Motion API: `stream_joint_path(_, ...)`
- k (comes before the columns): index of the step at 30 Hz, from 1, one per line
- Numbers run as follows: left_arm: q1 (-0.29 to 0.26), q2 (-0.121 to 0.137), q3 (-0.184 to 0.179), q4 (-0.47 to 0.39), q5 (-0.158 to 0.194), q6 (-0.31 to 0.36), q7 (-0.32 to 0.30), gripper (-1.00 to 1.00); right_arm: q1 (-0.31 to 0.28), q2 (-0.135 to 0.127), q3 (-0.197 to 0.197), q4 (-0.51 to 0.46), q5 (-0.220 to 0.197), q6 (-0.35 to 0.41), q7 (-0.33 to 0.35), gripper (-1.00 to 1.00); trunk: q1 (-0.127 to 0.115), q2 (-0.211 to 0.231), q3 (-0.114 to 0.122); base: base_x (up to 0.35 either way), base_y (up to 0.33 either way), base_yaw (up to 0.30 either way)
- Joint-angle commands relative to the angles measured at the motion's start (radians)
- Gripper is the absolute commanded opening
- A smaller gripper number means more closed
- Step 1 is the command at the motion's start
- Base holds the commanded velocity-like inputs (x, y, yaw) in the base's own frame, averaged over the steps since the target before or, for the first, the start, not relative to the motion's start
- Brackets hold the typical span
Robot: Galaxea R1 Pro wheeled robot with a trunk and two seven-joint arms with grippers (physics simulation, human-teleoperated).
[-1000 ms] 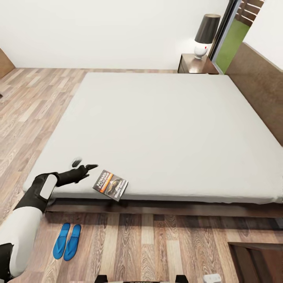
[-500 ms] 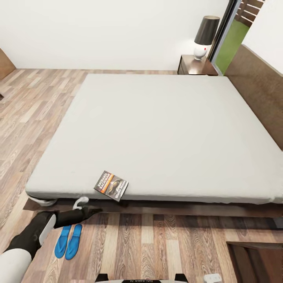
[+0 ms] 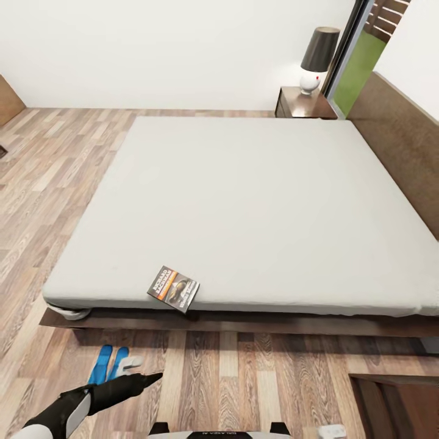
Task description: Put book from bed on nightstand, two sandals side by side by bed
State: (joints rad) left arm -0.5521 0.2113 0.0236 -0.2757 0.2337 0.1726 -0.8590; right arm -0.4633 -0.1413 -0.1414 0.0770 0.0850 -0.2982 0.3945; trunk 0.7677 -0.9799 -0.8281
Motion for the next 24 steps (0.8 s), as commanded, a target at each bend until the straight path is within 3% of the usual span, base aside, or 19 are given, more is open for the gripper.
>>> stream_joint_path(1,0.000,0.004,0.003,0.023,0.006,-0.002,-0.004,1.00,-0.001,-0.005,-0.009,0.004,0.009,-0.007,0.001,1.00,-0.004,0.007,0.003,0.000,0.000,0.000)
stream_joint_path(8,0.000,0.015,0.010,0.109,0.017,-0.129,-0.003,1.00,-0.001,-0.053,-0.011,0.004,0.009,-0.007,0.003,1.00,-0.031,0.056,0.025,0.000,0.000,0.000)
stream_joint_path(13,0.000,0.029,0.048,0.124,0.072,-0.143,-0.003,1.00,-0.001,-0.084,-0.013,0.004,0.004,-0.006,0.004,1.00,-0.050,0.091,0.040,0.000,0.000,0.000)
stream_joint_path(17,0.000,0.055,0.059,0.137,0.140,-0.158,-0.004,1.00,-0.001,-0.126,-0.015,0.004,-0.025,-0.006,0.004,1.00,-0.054,0.098,0.043,0.000,0.000,0.000)
stream_joint_path(24,0.000,0.056,0.061,0.166,0.156,-0.210,-0.003,1.00,-0.001,-0.148,-0.017,0.002,-0.086,-0.003,0.009,1.00,-0.054,0.098,0.043,0.000,0.000,0.000)
